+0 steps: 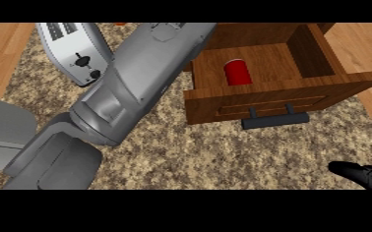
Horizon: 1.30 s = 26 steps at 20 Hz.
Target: Pick up the can, place it into the drawer and close the drawer
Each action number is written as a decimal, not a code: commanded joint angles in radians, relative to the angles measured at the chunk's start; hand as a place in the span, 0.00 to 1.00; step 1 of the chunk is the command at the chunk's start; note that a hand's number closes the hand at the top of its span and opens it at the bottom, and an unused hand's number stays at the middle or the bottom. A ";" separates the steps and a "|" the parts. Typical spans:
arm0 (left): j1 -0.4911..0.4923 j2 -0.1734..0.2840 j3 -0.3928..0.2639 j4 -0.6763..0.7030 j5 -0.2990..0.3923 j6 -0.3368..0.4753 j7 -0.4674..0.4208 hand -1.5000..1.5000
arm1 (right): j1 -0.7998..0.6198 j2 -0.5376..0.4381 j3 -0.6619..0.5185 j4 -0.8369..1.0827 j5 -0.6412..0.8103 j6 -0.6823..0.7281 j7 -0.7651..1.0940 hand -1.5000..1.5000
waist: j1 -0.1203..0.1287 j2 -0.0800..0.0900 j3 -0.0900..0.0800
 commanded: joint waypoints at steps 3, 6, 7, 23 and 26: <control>0.020 0.000 0.013 0.001 0.059 -0.005 -0.056 0.00 | -0.041 -0.053 0.044 0.018 0.114 0.029 -0.083 0.00 | 0.006 0.002 -0.001; -0.003 0.000 0.006 -0.013 0.084 0.026 -0.047 0.00 | -0.090 -0.116 0.078 0.080 0.211 0.053 -0.105 0.00 | 0.011 0.003 -0.001; 0.010 0.000 0.023 -0.010 0.104 0.017 -0.071 0.00 | -0.098 -0.115 0.102 0.086 0.236 0.052 -0.110 0.00 | 0.004 0.009 -0.001; -0.038 0.000 -0.007 0.010 0.097 0.021 -0.047 0.00 | -0.297 -0.107 0.393 0.556 0.796 -0.104 -0.254 0.00 | 0.100 -0.015 -0.002; -0.019 0.011 0.034 0.030 0.094 -0.039 -0.103 0.00 | -0.364 -0.085 0.409 0.680 0.876 -0.168 -0.266 0.00 | 0.110 -0.011 -0.003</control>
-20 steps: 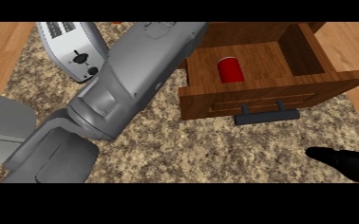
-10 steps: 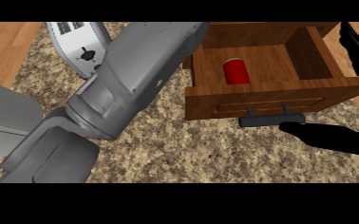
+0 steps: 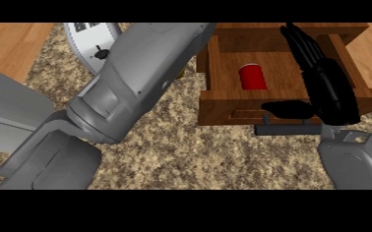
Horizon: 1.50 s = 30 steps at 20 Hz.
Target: Pick up the can, place it into the drawer and close the drawer
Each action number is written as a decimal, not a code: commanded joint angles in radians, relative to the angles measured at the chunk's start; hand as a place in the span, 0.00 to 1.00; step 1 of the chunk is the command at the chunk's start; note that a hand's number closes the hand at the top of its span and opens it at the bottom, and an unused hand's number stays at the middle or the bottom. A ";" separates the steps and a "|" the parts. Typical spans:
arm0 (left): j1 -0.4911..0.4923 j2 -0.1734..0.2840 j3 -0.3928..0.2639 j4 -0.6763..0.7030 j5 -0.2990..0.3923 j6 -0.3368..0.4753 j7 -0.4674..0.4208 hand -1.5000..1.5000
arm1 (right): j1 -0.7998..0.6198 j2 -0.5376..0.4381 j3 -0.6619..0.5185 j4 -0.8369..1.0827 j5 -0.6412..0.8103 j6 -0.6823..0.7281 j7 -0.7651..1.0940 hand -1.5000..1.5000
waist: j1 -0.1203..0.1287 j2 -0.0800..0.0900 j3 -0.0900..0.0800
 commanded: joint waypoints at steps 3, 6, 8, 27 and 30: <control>0.014 0.025 0.025 -0.002 -0.002 -0.048 0.005 0.00 | -0.075 0.029 0.060 0.252 0.153 -0.114 -0.079 0.00 | 0.012 -0.006 0.000; -0.009 0.043 0.035 0.003 -0.006 -0.043 0.024 0.00 | -0.169 0.083 0.067 0.432 0.216 -0.207 -0.096 0.00 | 0.026 -0.001 0.000; 0.035 0.055 0.034 -0.017 -0.013 -0.044 0.011 0.00 | -0.238 0.087 0.023 0.540 0.216 -0.252 -0.118 0.00 | 0.040 -0.004 0.000; 0.194 0.218 -0.008 -0.259 -0.064 -0.118 0.163 0.00 | -0.664 0.124 -0.132 1.190 0.347 -0.648 -0.126 0.00 | 0.117 -0.014 -0.001; 0.202 0.230 -0.012 -0.300 -0.071 -0.112 0.178 0.00 | -0.726 0.099 -0.161 1.260 0.332 -0.657 -0.157 0.00 | 0.121 -0.004 0.000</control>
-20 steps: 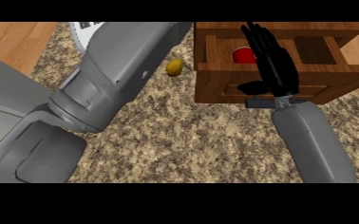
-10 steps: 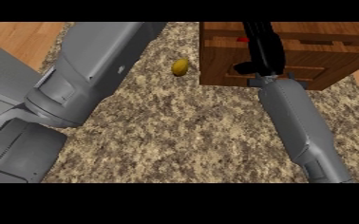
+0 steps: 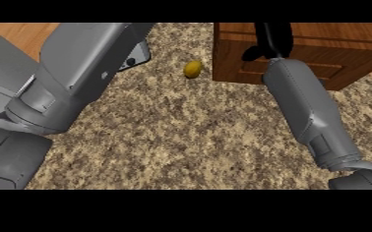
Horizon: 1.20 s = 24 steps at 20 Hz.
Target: Pick up the can, place it into the drawer and close the drawer
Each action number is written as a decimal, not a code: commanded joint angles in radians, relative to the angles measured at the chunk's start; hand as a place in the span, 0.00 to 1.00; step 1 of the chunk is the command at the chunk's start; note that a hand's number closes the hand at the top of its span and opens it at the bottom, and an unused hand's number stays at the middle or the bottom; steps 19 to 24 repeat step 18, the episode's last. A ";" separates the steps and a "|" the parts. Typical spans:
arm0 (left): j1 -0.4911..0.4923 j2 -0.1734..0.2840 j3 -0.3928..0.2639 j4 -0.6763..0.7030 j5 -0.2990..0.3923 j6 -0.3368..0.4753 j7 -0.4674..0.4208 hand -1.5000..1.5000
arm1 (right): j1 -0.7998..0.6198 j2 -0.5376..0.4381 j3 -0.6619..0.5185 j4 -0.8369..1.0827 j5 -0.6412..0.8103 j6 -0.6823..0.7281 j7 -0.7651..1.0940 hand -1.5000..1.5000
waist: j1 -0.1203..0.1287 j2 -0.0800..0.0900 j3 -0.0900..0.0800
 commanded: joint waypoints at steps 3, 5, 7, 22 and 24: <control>0.088 -0.002 -0.013 -0.095 -0.006 0.004 0.012 0.00 | -0.135 -0.031 -0.043 0.131 0.005 -0.036 -0.003 0.00 | 0.022 0.007 -0.001; 0.124 0.033 -0.019 -0.136 -0.008 -0.009 0.030 0.00 | -0.164 -0.043 -0.061 0.125 -0.017 -0.024 -0.019 0.00 | 0.027 -0.001 -0.001; 0.099 0.050 -0.013 -0.158 -0.005 -0.018 0.052 0.00 | -0.193 -0.029 -0.062 0.154 -0.013 -0.029 -0.022 0.00 | 0.032 0.007 0.000; 0.240 0.126 -0.030 -0.330 -0.014 -0.019 0.101 0.00 | -0.202 0.003 -0.174 0.162 -0.145 -0.023 -0.197 0.00 | 0.027 -0.003 0.001; 0.240 0.126 -0.030 -0.330 -0.014 -0.019 0.101 0.00 | -0.202 0.003 -0.174 0.162 -0.145 -0.023 -0.197 0.00 | 0.027 -0.003 0.001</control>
